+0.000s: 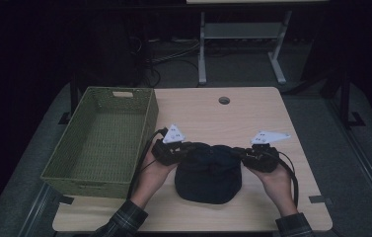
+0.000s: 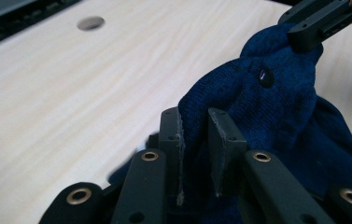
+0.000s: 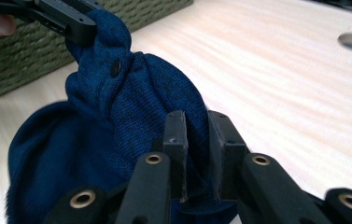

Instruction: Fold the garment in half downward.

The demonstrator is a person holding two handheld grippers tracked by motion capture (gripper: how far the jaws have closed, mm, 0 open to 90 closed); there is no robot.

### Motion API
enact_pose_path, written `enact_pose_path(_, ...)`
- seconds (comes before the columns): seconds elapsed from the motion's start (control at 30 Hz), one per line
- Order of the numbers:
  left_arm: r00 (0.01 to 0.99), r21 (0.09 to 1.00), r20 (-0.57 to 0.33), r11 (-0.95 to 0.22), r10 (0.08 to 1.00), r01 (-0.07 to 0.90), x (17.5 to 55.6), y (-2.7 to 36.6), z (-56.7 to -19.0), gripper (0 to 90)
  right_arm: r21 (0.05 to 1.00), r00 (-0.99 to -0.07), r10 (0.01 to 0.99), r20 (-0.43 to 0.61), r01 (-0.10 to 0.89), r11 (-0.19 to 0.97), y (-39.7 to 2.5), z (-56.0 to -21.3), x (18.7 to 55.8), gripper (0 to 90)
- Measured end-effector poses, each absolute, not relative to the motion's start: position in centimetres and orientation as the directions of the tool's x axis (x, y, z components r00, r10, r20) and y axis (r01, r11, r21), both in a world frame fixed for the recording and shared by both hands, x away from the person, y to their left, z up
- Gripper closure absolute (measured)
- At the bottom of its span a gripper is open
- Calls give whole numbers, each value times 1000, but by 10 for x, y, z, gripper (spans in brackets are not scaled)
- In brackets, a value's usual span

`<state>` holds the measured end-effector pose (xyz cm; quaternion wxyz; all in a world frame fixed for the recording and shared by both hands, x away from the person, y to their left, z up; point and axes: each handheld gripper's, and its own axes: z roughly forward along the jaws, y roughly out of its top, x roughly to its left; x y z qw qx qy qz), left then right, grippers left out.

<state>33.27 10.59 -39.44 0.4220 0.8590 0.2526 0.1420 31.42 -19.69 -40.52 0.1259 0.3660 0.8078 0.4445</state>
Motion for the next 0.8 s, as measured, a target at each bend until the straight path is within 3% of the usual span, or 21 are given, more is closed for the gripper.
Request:
enact_pose_path(0.37,848,748,-11,-559,530,358,306,106,-426,765,742,-677,710,195,575,344,-191,-432,286,778)
enact_pose_path(0.8,846,753,-44,-539,532,378,307,96,-444,765,717,-687,716,128,562,411,-193,-447,305,779)
